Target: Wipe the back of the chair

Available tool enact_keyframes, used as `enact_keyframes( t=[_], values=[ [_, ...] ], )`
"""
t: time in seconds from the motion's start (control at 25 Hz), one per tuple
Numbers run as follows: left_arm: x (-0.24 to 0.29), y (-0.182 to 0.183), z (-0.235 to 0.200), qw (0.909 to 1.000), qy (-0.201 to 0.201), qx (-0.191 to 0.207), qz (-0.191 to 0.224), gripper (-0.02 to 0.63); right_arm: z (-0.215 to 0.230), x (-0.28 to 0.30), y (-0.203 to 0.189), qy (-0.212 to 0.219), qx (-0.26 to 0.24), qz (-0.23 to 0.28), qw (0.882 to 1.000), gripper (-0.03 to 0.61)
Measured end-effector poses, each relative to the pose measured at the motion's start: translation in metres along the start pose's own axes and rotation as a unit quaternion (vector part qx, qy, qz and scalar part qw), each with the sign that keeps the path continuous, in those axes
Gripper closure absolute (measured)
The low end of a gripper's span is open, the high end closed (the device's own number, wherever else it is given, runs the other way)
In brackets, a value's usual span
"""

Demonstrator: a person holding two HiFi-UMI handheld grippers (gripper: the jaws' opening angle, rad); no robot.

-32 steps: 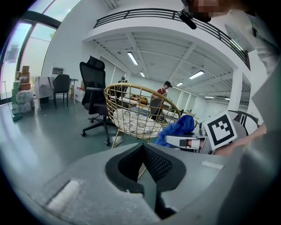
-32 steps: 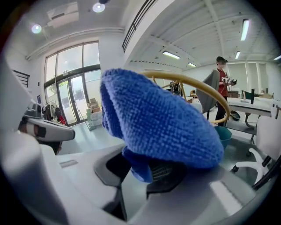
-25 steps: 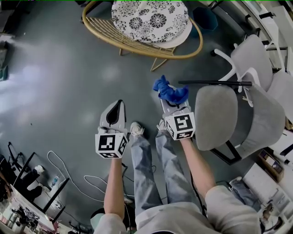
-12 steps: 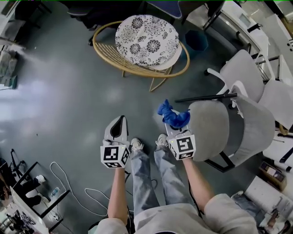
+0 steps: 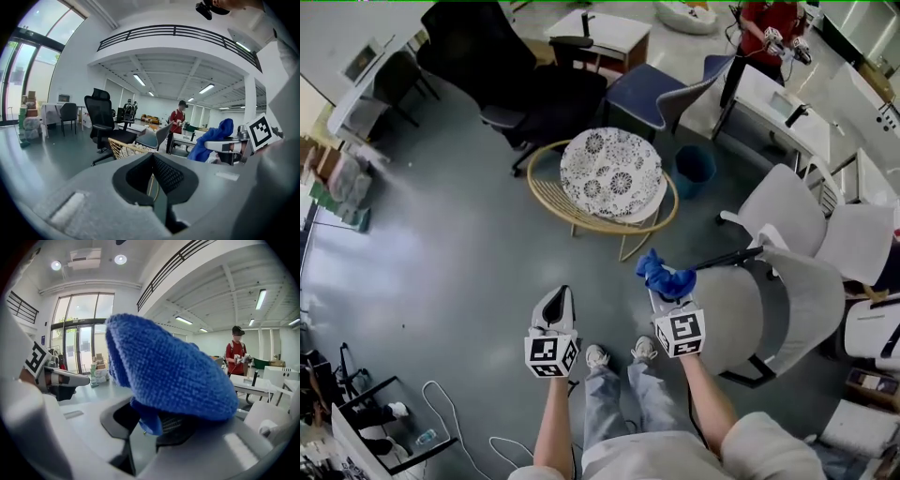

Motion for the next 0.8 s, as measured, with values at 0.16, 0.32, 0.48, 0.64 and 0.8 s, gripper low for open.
enact_keyframes(
  t=[0.16, 0.32, 0.48, 0.64, 0.8],
  values=[
    [-0.014, 0.028, 0.001, 1.0, -0.001, 0.008, 0.002, 0.612, 0.003, -0.015, 0.035, -0.009, -0.001, 0.007, 1.0, 0.488],
    [-0.025, 0.061, 0.002, 0.9998, 0.001, 0.012, 0.016, 0.612, 0.006, -0.028, 0.064, -0.013, -0.008, 0.009, 1.0, 0.488],
    [-0.03, 0.093, 0.008, 0.9993, -0.005, 0.023, 0.029, 0.612, 0.012, -0.04, 0.093, -0.012, -0.023, 0.011, 1.0, 0.488],
    [-0.036, 0.118, 0.009, 0.9987, -0.008, 0.027, 0.042, 0.612, 0.015, -0.05, 0.115, -0.019, -0.028, 0.015, 0.999, 0.489],
    [-0.043, 0.14, 0.007, 0.9978, -0.01, 0.034, 0.055, 0.612, 0.016, -0.055, 0.137, -0.022, -0.034, 0.025, 0.999, 0.489]
  ],
)
Point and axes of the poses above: the fingertips, and each gripper's own axes: x forward along the fingers, z to its right, y out of its top, the point moved 2 cm from there along -x, backward along the fingers, and after that the axes turned 9 degrees about y, right-handed, at the moved point
